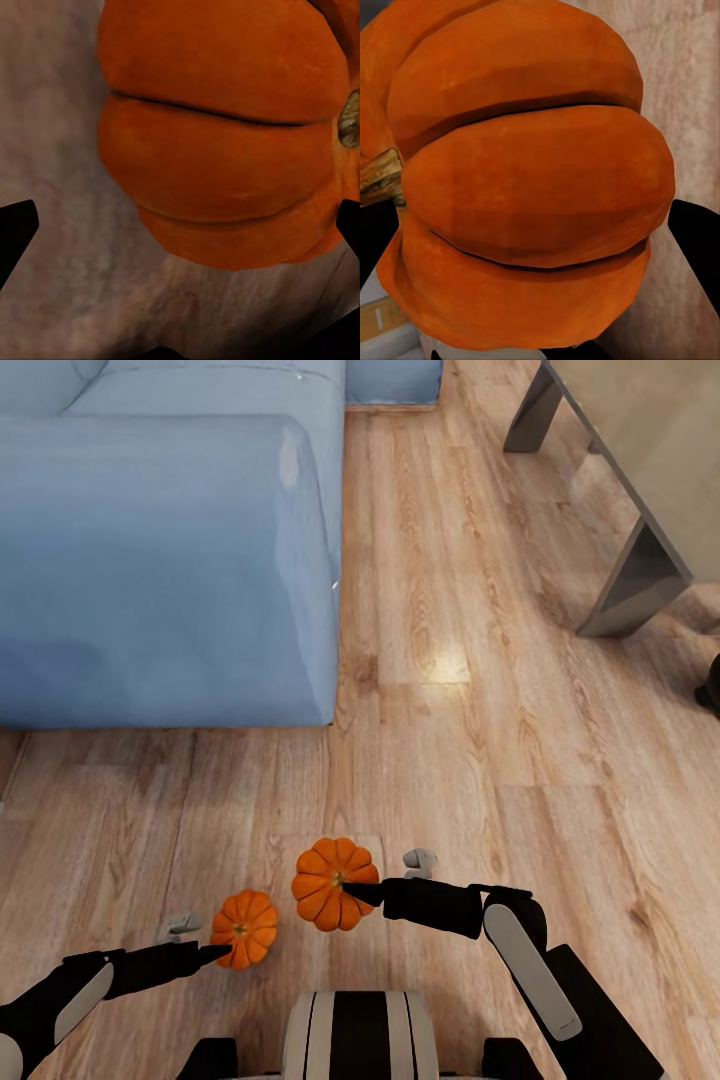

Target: Place each of the two pumpkins and all three candles from the living room inside a cabinet in the living room (use any cabinet), then make sure every cabinet is closed, and position the cauldron so it is next to a table in the living room.

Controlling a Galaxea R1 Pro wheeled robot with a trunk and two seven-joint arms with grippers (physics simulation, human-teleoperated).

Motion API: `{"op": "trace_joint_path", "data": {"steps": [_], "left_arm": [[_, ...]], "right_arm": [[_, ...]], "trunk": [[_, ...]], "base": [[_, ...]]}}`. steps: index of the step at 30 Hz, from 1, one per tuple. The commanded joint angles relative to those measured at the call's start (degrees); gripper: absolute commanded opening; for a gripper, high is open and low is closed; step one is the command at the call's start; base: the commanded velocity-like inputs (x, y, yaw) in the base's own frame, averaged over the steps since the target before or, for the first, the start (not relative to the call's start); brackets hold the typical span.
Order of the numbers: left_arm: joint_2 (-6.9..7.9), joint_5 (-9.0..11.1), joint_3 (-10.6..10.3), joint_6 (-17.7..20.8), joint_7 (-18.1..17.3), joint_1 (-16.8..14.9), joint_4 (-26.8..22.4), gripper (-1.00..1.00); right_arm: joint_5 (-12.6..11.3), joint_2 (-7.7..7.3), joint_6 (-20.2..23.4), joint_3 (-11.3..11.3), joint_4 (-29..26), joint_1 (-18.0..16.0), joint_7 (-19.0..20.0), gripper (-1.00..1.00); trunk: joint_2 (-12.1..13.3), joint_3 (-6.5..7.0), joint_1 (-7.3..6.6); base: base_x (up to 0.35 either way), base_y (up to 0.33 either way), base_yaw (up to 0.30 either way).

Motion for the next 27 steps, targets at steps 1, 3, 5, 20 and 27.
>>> {"op": "trace_joint_path", "data": {"steps": [1,3,5,20,27], "left_arm": [[0.04,0.00,0.15,-0.02,0.90,-0.05,0.03,1.00],[0.04,0.04,0.16,-0.01,0.90,-0.05,0.03,1.00],[0.04,0.05,0.19,-0.01,0.86,-0.05,0.03,1.00],[0.30,0.15,0.21,0.03,0.81,-0.05,0.00,1.00],[0.30,0.15,0.21,0.03,0.86,-0.05,0.03,1.00]], "right_arm": [[0.28,-0.03,0.14,0.02,-0.02,-0.02,0.35,-1.00],[0.28,-0.03,0.14,0.02,-0.02,-0.01,0.35,-1.00],[0.28,-0.03,0.14,0.02,-0.02,-0.01,0.35,-1.00],[0.28,-0.03,0.14,0.02,-0.02,-0.02,0.35,-1.00],[0.28,-0.03,0.14,0.02,-0.02,-0.03,0.35,-1.00]], "trunk": [[-0.02,-0.25,0.03],[-0.05,-0.69,0.08],[-0.05,-0.69,0.08],[-0.05,-0.69,0.08],[-0.05,-0.69,0.08]], "base": [[0.000,0.000,0.000],[0.000,0.000,0.000],[0.000,0.000,0.000],[0.022,0.000,0.000],[0.048,0.000,0.000]]}}
